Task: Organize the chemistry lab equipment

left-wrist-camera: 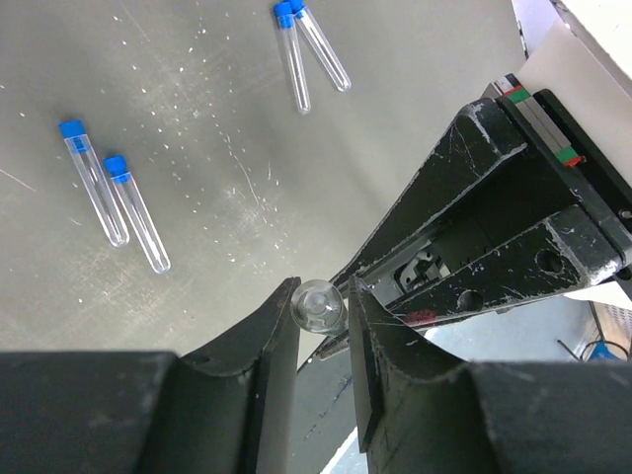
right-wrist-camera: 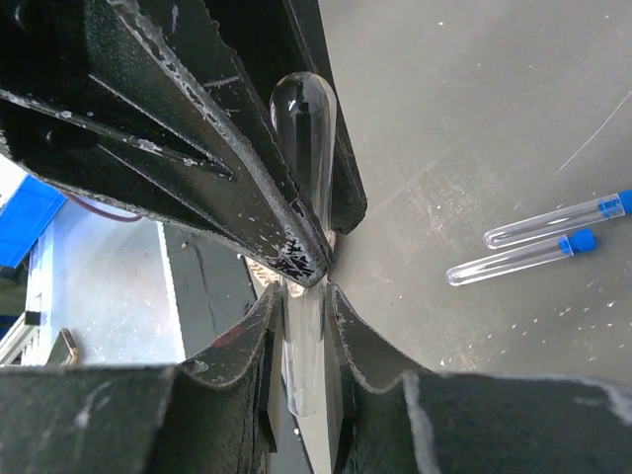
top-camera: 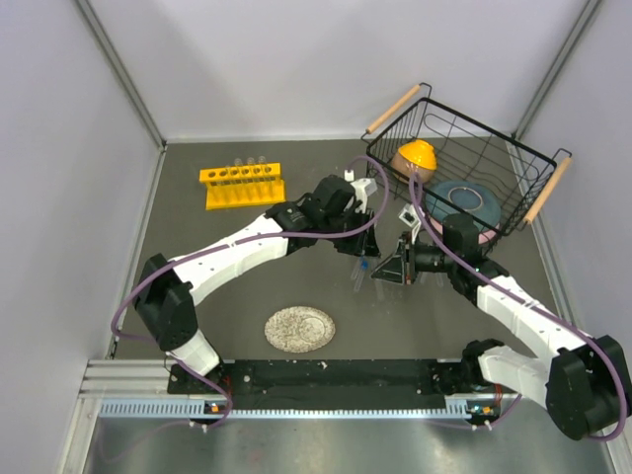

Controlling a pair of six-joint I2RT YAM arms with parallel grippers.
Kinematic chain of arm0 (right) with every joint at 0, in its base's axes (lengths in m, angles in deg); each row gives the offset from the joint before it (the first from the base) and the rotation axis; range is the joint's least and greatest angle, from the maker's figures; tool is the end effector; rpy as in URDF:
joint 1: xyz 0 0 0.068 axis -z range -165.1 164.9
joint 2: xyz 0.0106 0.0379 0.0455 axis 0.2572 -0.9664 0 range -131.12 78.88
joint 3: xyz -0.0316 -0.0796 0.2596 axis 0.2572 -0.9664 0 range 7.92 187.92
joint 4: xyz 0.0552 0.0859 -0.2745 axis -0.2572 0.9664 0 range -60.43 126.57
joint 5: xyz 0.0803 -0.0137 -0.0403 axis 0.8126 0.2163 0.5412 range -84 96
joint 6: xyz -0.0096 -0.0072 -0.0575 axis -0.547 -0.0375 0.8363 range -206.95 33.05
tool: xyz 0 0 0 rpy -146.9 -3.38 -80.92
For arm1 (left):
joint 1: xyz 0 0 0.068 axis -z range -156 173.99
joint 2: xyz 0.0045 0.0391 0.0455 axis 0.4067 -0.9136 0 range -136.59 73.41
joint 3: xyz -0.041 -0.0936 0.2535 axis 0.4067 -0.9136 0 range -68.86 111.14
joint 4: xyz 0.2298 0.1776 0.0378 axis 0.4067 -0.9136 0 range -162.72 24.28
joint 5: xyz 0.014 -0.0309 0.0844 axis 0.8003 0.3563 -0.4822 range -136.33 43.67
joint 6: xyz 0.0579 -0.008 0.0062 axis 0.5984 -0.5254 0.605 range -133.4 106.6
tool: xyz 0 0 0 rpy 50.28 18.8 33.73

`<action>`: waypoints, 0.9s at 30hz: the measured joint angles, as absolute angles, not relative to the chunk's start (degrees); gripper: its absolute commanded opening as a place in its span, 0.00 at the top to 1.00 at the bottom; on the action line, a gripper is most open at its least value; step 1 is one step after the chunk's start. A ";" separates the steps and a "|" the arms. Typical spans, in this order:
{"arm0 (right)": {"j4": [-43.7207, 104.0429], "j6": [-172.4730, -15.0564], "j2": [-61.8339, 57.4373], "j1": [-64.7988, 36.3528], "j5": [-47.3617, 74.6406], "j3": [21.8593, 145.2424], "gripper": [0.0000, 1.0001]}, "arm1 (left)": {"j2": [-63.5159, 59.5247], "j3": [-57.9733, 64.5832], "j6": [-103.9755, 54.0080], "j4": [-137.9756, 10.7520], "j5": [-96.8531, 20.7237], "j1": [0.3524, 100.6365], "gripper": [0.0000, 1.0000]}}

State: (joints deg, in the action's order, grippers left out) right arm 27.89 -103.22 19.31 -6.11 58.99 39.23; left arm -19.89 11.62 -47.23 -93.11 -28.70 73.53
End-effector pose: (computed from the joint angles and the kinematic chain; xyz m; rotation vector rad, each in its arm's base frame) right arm 0.2199 0.1209 0.2181 -0.6971 1.9699 1.3376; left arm 0.2545 -0.3184 0.3004 0.5159 2.4338 -1.0531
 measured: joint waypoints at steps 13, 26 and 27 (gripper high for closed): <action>28.42 -101.47 19.62 -6.31 59.36 39.23 0.62 | -19.97 11.62 -46.79 -92.59 -26.53 73.53 0.97; 35.81 -85.93 21.82 -6.35 71.32 42.20 0.08 | -11.84 2.86 -45.89 -89.40 -28.98 72.77 0.98; 36.79 -84.40 22.31 -6.29 71.89 42.37 0.07 | -9.63 1.18 -45.68 -89.00 -29.79 72.48 0.98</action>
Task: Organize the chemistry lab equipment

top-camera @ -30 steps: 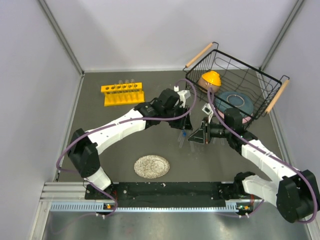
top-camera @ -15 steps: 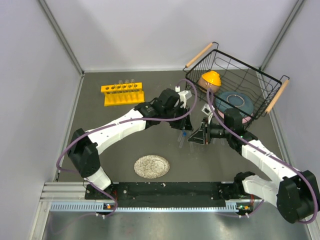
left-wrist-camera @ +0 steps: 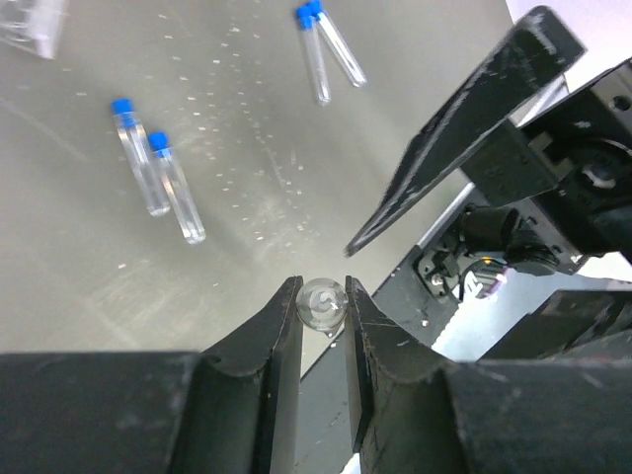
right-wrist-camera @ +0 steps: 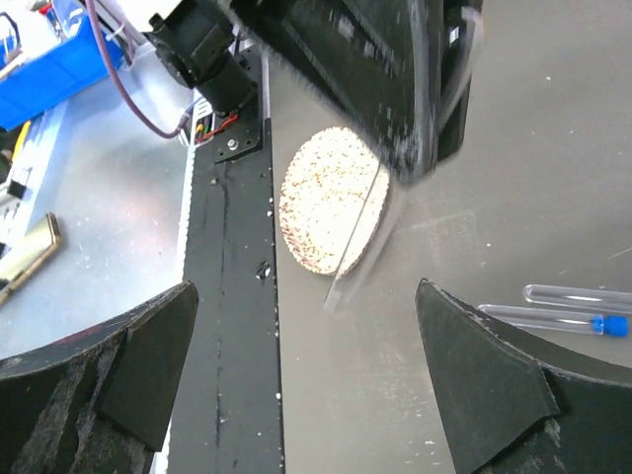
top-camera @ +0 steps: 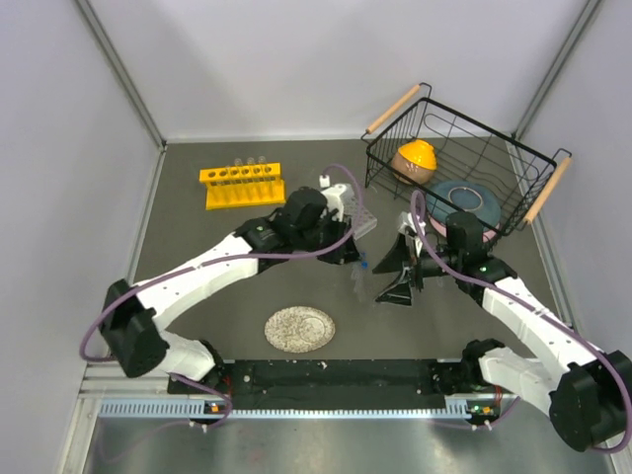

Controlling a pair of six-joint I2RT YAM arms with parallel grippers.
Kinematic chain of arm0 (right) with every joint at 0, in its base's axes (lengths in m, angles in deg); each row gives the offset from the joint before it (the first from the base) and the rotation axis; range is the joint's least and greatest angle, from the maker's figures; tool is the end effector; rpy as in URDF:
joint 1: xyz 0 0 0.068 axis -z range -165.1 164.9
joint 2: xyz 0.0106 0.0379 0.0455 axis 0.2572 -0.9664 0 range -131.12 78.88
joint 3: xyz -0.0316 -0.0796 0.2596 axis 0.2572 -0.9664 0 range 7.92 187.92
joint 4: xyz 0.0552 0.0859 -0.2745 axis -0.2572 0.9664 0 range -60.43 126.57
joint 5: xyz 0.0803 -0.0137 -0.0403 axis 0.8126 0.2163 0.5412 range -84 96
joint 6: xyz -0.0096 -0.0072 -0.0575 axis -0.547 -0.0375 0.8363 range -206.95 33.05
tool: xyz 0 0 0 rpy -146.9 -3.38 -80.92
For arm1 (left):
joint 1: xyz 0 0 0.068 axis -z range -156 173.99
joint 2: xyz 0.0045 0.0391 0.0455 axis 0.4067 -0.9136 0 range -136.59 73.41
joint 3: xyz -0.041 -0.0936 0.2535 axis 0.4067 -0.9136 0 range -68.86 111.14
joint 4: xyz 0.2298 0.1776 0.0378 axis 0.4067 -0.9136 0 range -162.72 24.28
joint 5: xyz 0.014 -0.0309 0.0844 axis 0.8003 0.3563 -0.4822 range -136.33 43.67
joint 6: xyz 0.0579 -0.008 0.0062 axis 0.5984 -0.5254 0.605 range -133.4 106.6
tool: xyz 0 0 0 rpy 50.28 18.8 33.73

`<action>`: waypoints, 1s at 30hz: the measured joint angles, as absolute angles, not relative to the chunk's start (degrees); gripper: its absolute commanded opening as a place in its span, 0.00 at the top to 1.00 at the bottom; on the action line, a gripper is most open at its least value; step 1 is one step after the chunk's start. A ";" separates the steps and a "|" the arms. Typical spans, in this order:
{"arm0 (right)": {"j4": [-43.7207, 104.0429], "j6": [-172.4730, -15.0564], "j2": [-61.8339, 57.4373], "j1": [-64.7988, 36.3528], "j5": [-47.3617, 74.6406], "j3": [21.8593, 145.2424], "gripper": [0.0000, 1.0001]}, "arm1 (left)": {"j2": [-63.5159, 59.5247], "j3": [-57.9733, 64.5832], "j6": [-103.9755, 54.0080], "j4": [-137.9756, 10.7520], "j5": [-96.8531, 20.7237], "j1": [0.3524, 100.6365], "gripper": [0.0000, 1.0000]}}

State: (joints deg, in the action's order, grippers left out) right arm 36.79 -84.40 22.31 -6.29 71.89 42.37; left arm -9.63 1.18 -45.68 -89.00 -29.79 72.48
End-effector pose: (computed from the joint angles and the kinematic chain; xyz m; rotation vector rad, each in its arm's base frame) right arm 0.2044 0.1209 0.2403 -1.0863 1.6964 1.3829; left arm 0.2329 -0.2816 0.3040 0.5119 2.3457 -1.0507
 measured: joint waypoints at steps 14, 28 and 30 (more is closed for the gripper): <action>44.55 -74.50 26.52 -0.58 69.96 44.45 0.06 | 16.42 -13.56 -41.13 -88.83 -41.81 51.20 0.96; 47.91 -70.20 27.18 1.21 65.55 44.80 0.05 | 15.06 -17.97 -35.75 -79.32 -56.48 32.03 0.95; 48.20 -69.93 27.18 1.21 65.22 44.80 0.05 | 11.92 -17.42 -35.12 -77.57 -57.99 30.63 0.95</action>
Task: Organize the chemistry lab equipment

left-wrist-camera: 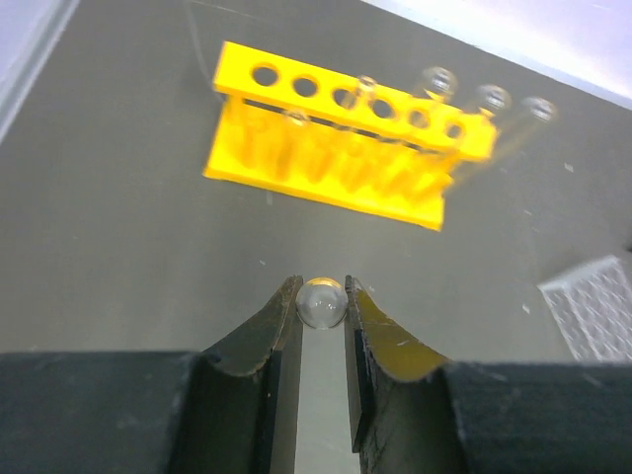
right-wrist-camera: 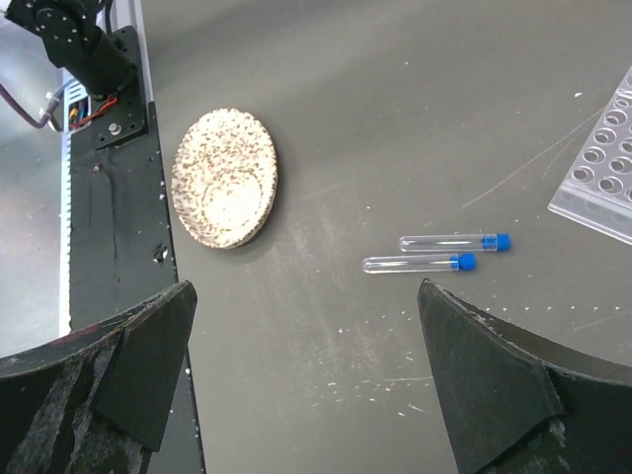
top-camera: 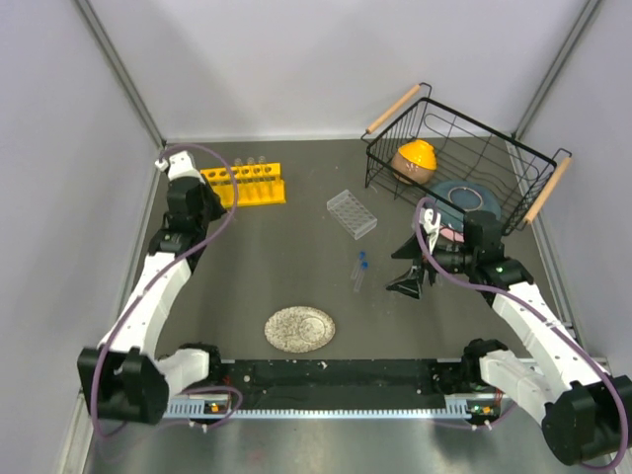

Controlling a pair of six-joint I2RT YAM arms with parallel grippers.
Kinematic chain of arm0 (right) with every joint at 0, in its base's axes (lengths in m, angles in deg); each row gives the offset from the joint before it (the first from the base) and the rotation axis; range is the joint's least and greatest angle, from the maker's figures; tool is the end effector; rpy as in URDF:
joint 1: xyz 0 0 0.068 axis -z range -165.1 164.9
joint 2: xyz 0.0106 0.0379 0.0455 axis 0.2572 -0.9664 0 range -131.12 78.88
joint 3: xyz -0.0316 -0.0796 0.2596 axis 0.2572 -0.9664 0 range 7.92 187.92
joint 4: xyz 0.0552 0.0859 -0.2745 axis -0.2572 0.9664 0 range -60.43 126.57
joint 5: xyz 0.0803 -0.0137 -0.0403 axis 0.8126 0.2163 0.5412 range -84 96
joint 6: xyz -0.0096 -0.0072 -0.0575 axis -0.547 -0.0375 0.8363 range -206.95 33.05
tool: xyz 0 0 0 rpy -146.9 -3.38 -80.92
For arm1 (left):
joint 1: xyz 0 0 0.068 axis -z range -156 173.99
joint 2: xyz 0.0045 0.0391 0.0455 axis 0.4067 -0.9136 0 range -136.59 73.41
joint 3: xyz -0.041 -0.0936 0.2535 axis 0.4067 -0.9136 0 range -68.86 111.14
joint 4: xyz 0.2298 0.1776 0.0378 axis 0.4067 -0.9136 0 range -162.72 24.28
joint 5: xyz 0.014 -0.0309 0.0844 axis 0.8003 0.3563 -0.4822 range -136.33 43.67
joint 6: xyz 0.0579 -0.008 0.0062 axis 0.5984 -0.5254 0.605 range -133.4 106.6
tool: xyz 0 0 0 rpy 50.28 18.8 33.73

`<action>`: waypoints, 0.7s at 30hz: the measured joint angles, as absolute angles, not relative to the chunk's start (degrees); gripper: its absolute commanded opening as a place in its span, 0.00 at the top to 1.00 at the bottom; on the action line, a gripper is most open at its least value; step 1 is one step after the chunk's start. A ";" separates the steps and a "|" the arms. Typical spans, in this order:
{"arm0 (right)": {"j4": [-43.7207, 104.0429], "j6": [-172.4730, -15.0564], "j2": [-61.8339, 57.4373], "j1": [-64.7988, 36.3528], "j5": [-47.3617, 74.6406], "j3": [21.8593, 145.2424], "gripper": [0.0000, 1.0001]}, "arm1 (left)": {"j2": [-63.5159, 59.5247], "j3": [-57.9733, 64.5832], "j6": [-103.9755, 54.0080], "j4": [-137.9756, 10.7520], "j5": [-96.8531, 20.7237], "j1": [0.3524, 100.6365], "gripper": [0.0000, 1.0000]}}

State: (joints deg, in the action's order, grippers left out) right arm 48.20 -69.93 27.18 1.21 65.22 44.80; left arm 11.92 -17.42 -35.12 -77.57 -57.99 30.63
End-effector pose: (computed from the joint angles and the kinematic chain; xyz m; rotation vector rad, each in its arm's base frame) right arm 0.2054 0.0877 0.2551 -1.0719 1.6921 1.0583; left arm 0.2847 -0.0246 0.3133 -0.3879 1.9079 -0.1292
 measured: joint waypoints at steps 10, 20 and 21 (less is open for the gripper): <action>49.42 -68.36 27.42 1.30 63.52 44.82 0.05 | -5.64 -7.87 -32.02 -72.17 -62.60 21.97 0.96; 50.65 -67.03 27.38 1.32 62.66 45.65 0.05 | -15.73 3.14 -27.88 -69.75 -64.17 20.12 0.96; 50.67 -66.96 27.38 1.32 62.64 45.65 0.05 | -16.61 3.69 -27.64 -69.73 -64.08 20.07 0.95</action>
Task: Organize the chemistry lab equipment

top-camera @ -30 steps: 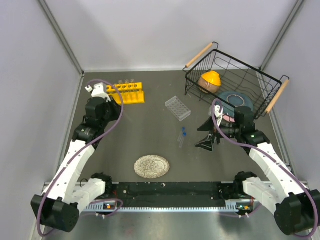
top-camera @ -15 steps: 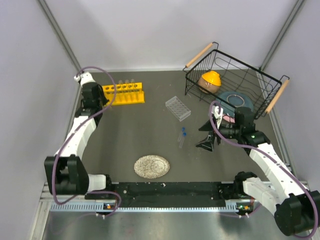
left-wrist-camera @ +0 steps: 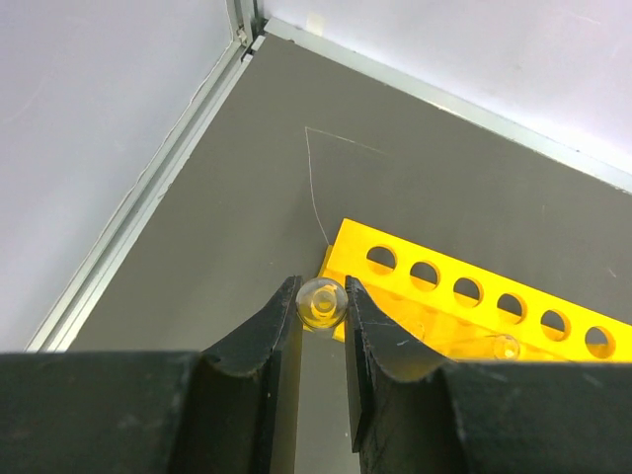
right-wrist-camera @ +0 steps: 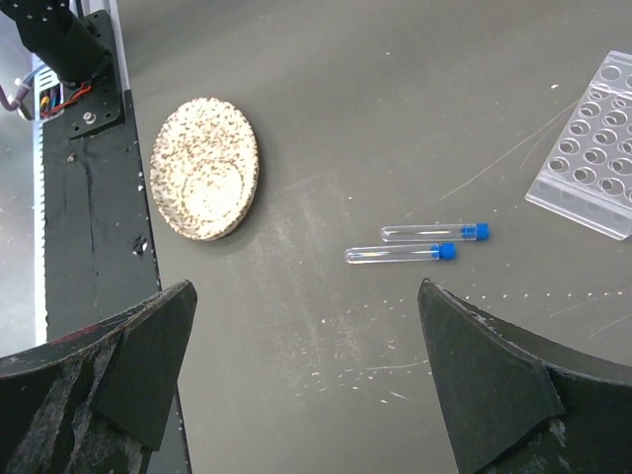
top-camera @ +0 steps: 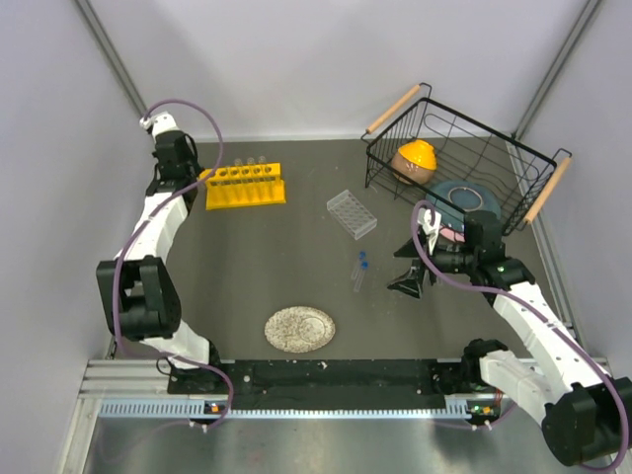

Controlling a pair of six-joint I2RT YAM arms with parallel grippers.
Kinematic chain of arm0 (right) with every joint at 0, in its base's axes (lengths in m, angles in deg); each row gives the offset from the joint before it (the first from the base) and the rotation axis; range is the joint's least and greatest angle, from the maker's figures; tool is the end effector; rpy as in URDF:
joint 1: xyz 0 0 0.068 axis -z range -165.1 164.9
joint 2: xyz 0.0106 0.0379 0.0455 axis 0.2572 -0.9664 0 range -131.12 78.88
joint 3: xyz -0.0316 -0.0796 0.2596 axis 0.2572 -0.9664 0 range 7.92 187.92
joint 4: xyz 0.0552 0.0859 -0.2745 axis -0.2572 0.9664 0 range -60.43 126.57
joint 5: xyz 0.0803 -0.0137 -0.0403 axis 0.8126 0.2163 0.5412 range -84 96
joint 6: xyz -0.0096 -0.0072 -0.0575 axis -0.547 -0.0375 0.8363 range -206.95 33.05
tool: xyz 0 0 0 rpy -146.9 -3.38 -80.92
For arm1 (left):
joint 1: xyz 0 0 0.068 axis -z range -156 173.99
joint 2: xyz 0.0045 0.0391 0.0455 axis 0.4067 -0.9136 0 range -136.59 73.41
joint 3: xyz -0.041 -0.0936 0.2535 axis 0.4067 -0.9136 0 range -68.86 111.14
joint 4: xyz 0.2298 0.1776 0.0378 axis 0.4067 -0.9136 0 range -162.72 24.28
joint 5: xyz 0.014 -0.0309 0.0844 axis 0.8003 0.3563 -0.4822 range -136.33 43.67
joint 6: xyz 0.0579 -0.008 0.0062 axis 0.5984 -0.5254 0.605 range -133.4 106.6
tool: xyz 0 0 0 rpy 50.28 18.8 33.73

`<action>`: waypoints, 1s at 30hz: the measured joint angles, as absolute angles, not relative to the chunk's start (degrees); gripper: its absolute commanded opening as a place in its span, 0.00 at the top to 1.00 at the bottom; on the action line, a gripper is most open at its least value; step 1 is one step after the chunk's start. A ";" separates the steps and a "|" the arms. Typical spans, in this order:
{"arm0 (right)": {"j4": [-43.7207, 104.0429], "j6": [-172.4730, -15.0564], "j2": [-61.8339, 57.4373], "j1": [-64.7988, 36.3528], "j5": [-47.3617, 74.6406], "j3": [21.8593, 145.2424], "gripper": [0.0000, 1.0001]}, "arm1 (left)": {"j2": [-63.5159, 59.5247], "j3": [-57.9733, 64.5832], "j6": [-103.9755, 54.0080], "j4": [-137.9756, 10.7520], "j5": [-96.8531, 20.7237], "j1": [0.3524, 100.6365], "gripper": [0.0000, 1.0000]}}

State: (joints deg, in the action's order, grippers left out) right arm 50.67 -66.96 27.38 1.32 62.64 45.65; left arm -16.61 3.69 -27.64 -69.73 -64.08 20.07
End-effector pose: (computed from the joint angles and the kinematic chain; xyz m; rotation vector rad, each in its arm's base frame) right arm 0.2053 0.0862 0.2569 -1.0866 1.7059 0.9908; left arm 0.4084 0.0409 0.3098 -0.5049 1.8641 0.1811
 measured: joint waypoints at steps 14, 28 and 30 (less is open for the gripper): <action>51.72 -66.00 26.28 1.32 62.66 45.87 0.05 | -23.19 8.85 -26.09 -69.94 -61.05 19.94 0.96; 51.94 -65.87 26.20 1.32 62.66 45.87 0.05 | -24.83 9.15 -25.87 -70.19 -57.92 19.90 0.95; 51.94 -65.78 26.20 1.32 62.64 45.87 0.05 | -25.18 9.15 -25.87 -70.45 -57.68 19.90 0.95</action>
